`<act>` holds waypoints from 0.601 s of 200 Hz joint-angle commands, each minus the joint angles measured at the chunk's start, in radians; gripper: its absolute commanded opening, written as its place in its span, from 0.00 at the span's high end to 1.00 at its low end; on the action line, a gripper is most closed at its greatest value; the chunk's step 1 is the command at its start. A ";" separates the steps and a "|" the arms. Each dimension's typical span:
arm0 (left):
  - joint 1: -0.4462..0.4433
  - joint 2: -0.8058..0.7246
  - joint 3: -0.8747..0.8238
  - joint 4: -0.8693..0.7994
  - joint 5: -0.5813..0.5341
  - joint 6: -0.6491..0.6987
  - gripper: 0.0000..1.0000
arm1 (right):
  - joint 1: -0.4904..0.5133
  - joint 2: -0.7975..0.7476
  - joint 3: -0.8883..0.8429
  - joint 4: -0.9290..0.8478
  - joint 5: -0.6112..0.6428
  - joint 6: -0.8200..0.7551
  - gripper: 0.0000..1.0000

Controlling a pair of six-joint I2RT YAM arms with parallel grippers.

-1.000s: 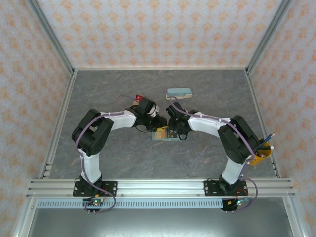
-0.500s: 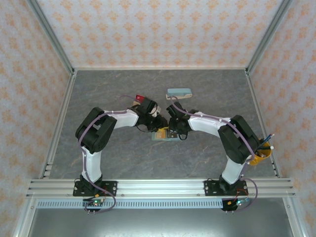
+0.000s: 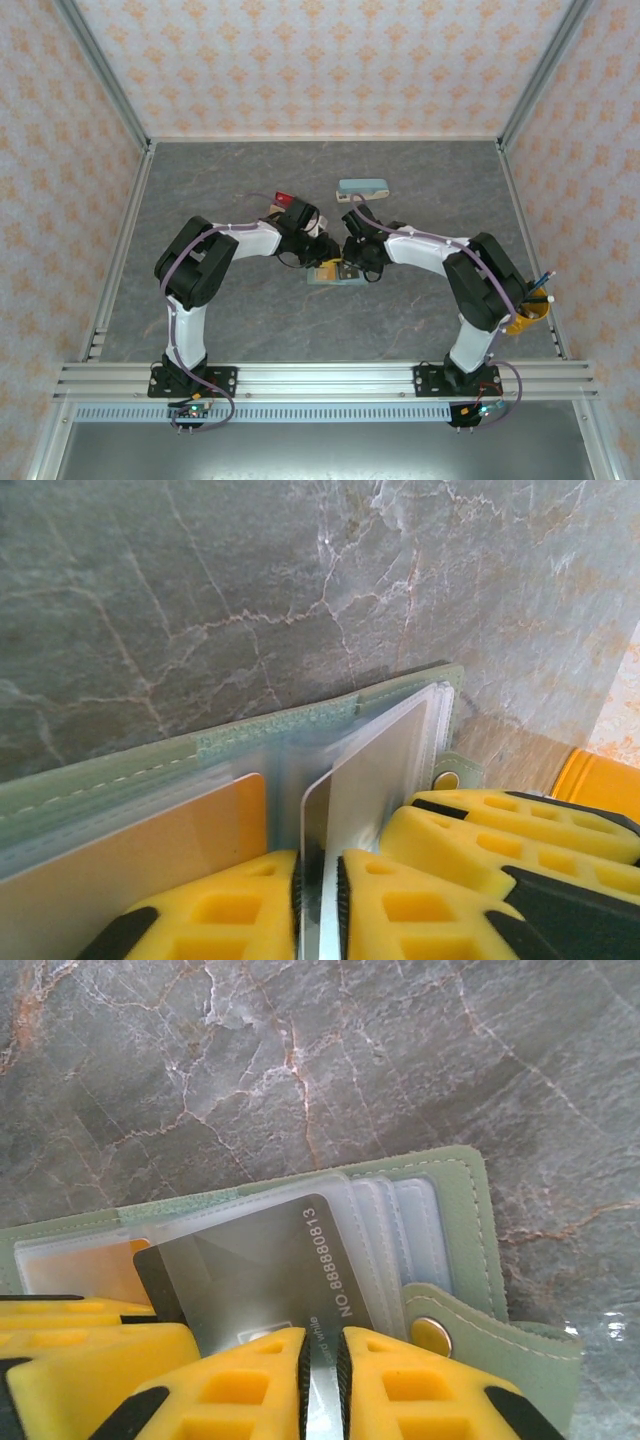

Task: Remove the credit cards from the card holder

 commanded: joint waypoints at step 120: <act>0.056 -0.096 -0.060 -0.040 -0.005 0.107 1.00 | -0.035 -0.045 -0.071 0.010 0.011 0.039 0.82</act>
